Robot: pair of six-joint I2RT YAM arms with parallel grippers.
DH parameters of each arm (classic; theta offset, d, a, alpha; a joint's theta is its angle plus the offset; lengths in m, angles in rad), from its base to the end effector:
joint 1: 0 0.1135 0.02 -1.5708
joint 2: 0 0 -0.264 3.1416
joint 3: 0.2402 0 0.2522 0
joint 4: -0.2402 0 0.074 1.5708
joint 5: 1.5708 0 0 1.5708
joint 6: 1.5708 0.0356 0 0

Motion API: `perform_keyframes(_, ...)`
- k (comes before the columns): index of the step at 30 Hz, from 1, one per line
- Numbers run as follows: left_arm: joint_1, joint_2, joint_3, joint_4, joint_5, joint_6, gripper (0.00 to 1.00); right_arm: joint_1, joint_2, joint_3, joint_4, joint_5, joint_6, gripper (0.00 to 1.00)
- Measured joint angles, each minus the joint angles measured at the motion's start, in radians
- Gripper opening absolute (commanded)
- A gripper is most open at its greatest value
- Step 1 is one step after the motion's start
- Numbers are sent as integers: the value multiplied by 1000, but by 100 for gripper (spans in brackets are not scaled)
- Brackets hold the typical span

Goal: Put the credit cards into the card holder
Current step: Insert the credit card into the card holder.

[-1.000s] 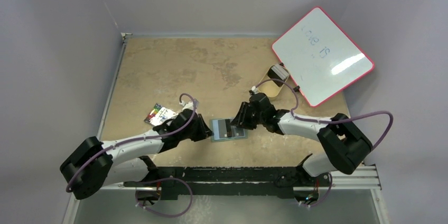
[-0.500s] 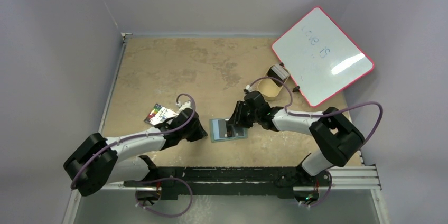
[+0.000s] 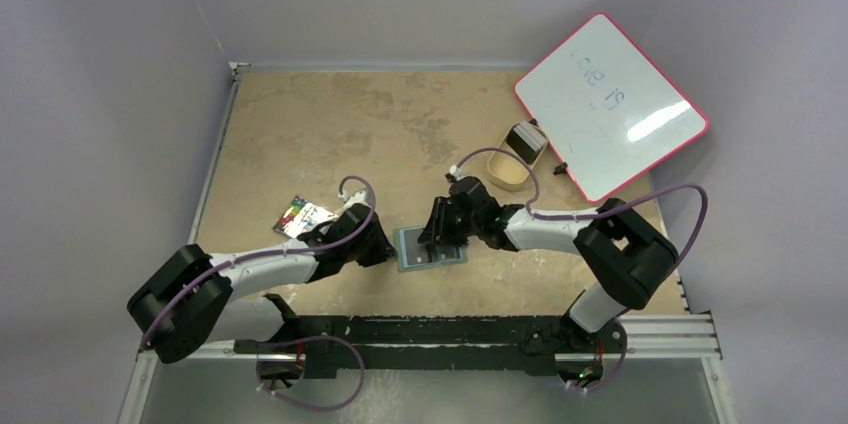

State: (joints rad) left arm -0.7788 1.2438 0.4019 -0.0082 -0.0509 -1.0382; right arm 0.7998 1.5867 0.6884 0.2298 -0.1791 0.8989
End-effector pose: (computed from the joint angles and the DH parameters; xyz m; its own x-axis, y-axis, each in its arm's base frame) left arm 0.1546 -0.1500 0.1384 -0.8553 -0.3647 -0.3680 -0.1166 0.8276 -0.5491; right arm 0.2110 0.2262 0.1556 -0.8974 0.1815 -0.4021 -0.1619 0.7123 0.6829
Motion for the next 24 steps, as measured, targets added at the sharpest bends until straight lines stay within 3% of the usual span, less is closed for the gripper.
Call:
perform_keyframes(11, 0, 0, 2, -2, 2, 10, 9, 6, 58, 63, -12, -49, -127, 38)
perform_keyframes(17, 0, -5, 25, -39, 0, 14, 18, 7, 20, 86, -106, -40, -187, 40)
perform_keyframes(24, 0, -64, 38, -63, -2, 8, 30, 8, -61, 179, -314, 118, -195, 41)
